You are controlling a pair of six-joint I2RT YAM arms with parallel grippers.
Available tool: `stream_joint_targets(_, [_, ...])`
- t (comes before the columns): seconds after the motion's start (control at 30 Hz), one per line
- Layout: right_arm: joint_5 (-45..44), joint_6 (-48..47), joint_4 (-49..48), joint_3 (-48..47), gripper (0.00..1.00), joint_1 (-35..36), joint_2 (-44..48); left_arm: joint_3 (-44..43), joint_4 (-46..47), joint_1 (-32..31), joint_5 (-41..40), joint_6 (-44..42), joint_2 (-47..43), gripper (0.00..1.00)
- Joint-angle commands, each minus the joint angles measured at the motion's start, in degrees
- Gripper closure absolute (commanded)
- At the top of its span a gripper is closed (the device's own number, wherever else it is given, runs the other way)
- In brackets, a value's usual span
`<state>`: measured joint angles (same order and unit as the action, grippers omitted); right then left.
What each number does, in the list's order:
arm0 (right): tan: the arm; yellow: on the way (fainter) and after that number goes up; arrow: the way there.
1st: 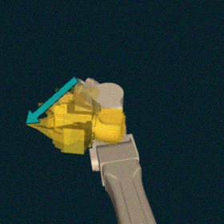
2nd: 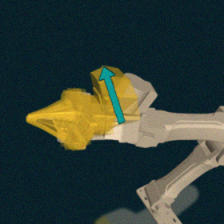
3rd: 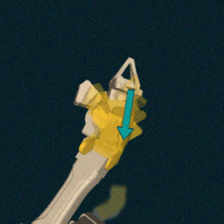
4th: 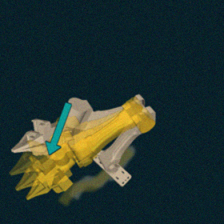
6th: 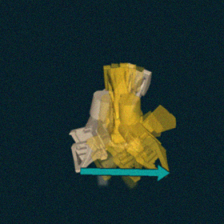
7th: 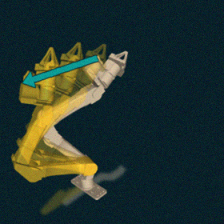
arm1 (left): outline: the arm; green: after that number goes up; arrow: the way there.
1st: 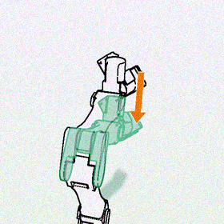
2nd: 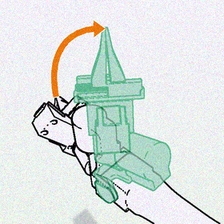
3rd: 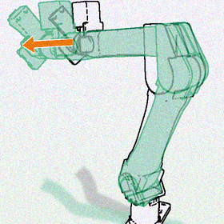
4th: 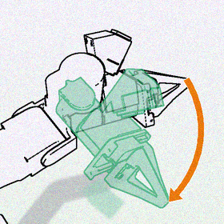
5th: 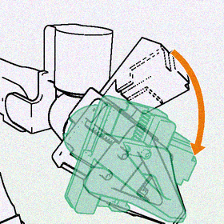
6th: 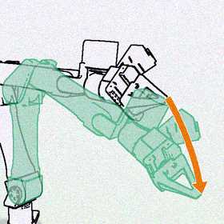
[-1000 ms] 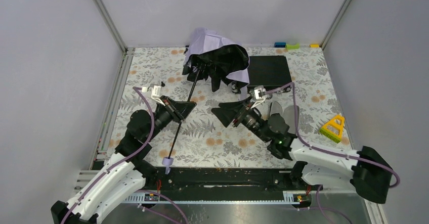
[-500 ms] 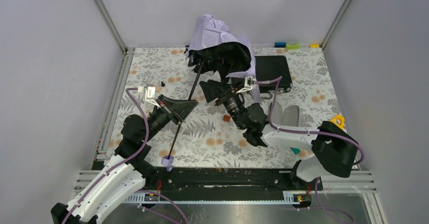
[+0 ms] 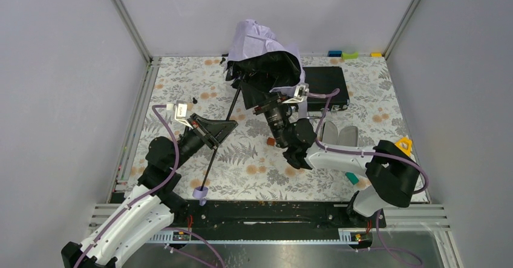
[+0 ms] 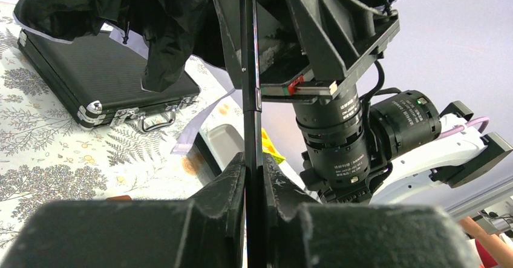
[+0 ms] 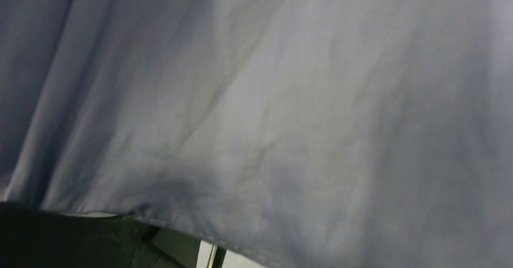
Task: Open the umbrella
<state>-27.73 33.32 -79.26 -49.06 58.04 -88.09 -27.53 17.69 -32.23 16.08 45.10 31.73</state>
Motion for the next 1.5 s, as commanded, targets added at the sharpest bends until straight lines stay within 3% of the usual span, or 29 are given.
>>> stream_joint_targets(0.0, [-2.77, -2.62, -2.43, -4.22, 0.37, 0.41, -1.12, -0.78, 10.05, 0.24, 1.80, -0.19, -0.56, 1.00])
stream_joint_targets(0.23, [-3.93, -2.96, -1.58, -5.74, 0.48, 0.41, -2.23, -0.52, 10.69, 0.24, 2.02, 0.07, -0.70, 1.00])
stream_joint_targets(0.5, [-4.43, -3.72, -0.66, -7.52, 0.55, 0.32, -3.25, -0.35, 11.37, 0.29, 2.72, 0.60, -0.17, 1.00])
stream_joint_targets(0.63, [-4.91, -4.39, -0.41, -8.16, 0.64, 0.24, -3.48, -0.34, 11.54, 0.31, 2.94, 0.60, 0.00, 1.00])
stream_joint_targets(0.8, [-7.71, -7.04, 0.40, -9.36, 0.87, -0.63, -3.70, -0.07, 12.18, 0.18, 3.68, 0.48, 0.54, 1.00])
stream_joint_targets(0.93, [-10.04, -9.53, 1.28, -11.04, 0.96, -2.74, -3.37, -0.33, 12.38, -0.12, 4.67, 0.34, 1.28, 1.00])
stream_joint_targets(1.07, [-12.86, -15.44, 1.68, -15.19, 0.99, -5.04, -3.53, -0.33, 13.12, -1.67, 5.67, 0.12, 2.25, 1.00])
stream_joint_targets(1.47, [-15.53, -20.44, 8.79, -27.74, 0.99, -12.93, -4.24, -0.09, 12.63, -8.95, 5.15, -2.63, 4.22, 1.00])
